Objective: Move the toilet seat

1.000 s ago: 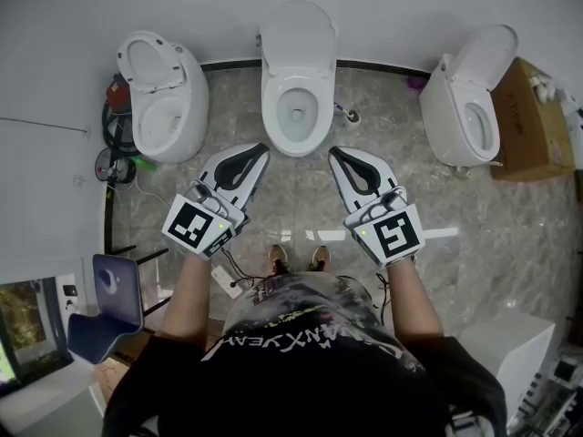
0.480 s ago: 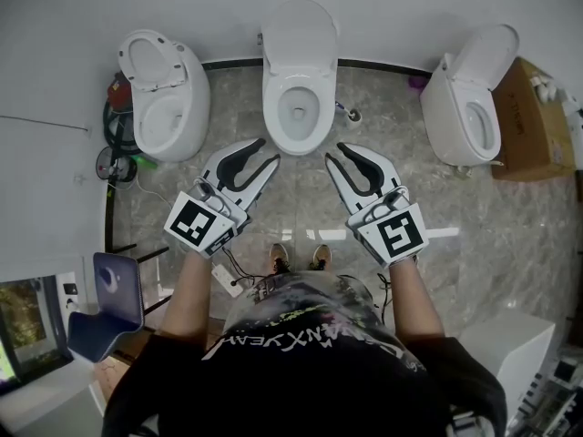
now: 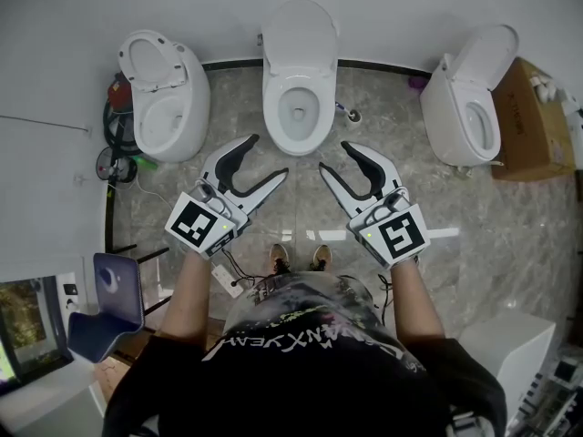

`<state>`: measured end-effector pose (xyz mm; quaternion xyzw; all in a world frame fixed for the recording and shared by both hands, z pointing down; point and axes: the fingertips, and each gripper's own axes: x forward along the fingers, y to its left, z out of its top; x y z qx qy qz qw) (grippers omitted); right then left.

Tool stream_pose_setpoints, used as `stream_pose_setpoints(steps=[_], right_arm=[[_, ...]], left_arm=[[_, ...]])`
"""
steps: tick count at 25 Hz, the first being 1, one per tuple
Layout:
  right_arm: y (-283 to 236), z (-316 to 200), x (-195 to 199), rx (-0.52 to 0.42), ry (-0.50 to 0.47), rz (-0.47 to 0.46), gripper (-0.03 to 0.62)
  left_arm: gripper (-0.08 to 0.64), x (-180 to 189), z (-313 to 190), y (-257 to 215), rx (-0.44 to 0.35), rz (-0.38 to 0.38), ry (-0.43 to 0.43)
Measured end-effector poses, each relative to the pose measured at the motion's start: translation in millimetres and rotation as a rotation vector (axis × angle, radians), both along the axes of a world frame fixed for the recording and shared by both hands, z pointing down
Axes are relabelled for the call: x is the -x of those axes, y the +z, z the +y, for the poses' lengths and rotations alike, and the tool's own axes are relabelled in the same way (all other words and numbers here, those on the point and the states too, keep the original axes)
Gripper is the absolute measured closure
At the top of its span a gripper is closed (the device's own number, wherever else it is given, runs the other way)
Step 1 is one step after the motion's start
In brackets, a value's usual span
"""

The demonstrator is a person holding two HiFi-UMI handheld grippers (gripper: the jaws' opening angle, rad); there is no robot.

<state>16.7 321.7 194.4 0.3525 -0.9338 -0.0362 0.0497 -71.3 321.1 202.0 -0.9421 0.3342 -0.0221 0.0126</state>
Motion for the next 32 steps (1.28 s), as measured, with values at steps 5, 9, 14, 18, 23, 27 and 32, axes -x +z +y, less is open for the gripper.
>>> stream_pose_setpoints(steps=[5, 9, 14, 18, 23, 27, 32], right_arm=[[4.5, 2.0, 5.1, 0.008, -0.027, 0.011, 0.309], [5.9, 1.0, 9.2, 0.004, -0.047, 0.029, 0.158], [12.9, 1.5, 9.9, 0.005, -0.065, 0.066, 0.008], [13.3, 3.2, 7.6, -0.001, -0.063, 0.072, 0.008], [14.8, 6.6, 1.4, -0.004, -0.06, 0.075, 0.008], [13.3, 10.4, -5.7, -0.007, -0.061, 0.074, 0.008], [12.1, 16.0, -16.9, -0.018, -0.072, 0.073, 0.008]], left_arm=[[0.173, -9.3, 5.5, 9.1, -0.004, -0.069, 0.024], [0.128, -8.6, 4.6, 5.0, -0.005, -0.048, 0.024], [0.076, -10.8, 6.7, 7.0, -0.02, -0.09, 0.042], [0.072, -9.2, 8.5, 9.6, -0.01, -0.097, 0.033], [0.072, -10.8, 12.1, 9.6, -0.016, -0.094, 0.019], [0.072, -16.2, 15.7, 5.4, -0.023, -0.092, 0.008], [0.072, -26.1, 21.8, 1.5, -0.032, -0.093, -0.013]])
